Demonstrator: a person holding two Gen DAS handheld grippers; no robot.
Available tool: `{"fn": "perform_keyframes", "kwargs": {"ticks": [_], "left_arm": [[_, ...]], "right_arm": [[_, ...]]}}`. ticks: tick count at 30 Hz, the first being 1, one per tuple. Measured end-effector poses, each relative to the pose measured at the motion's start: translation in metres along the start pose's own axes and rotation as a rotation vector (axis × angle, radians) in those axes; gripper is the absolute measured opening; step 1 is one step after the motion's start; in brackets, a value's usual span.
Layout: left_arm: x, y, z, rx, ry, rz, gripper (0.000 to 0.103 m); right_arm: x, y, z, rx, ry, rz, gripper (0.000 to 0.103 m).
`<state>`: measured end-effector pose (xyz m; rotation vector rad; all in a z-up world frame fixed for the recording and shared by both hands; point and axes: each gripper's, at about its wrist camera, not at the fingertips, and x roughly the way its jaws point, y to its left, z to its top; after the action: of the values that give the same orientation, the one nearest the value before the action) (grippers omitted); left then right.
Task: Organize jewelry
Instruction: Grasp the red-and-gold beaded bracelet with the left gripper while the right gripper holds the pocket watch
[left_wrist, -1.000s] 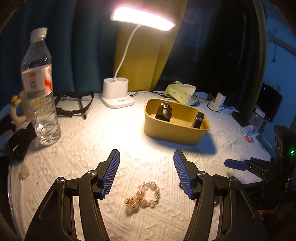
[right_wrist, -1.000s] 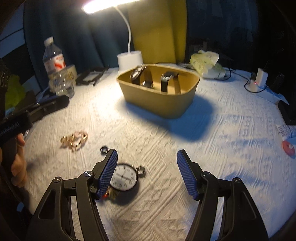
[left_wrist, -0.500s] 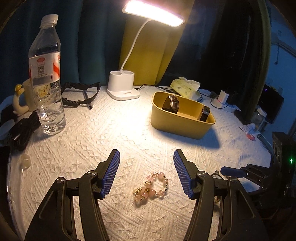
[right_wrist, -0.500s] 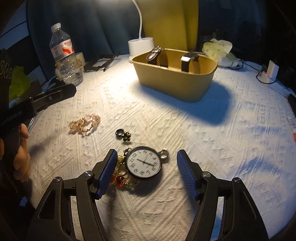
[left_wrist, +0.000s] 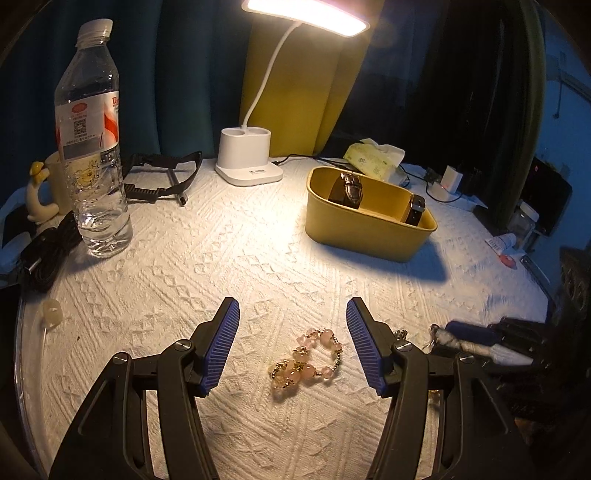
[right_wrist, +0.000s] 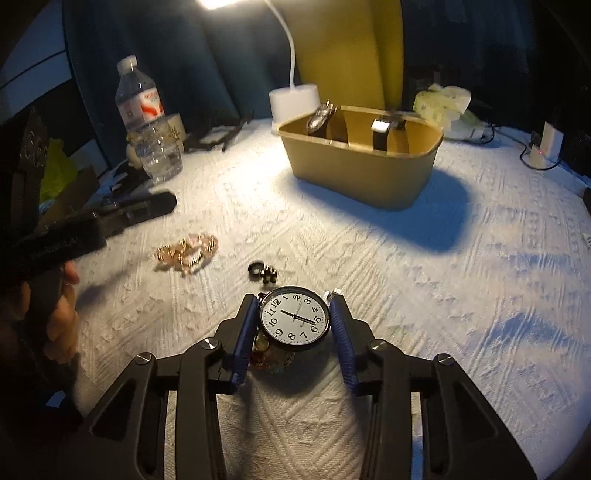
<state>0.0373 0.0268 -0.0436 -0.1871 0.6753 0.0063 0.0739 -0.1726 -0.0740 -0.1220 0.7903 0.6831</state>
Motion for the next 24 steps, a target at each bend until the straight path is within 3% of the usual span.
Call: {"fn": "perform_keyframes", "kwargs": {"ticks": [8, 24], "left_arm": [[0.005, -0.024, -0.002, 0.038, 0.031, -0.029, 0.064], [0.021, -0.093, -0.022, 0.182, 0.152, -0.163, 0.064]], "right_arm": [[-0.015, -0.031, 0.009, 0.048, -0.059, -0.039, 0.040], [-0.031, -0.077, -0.004, 0.127, -0.099, -0.058, 0.040]]}}
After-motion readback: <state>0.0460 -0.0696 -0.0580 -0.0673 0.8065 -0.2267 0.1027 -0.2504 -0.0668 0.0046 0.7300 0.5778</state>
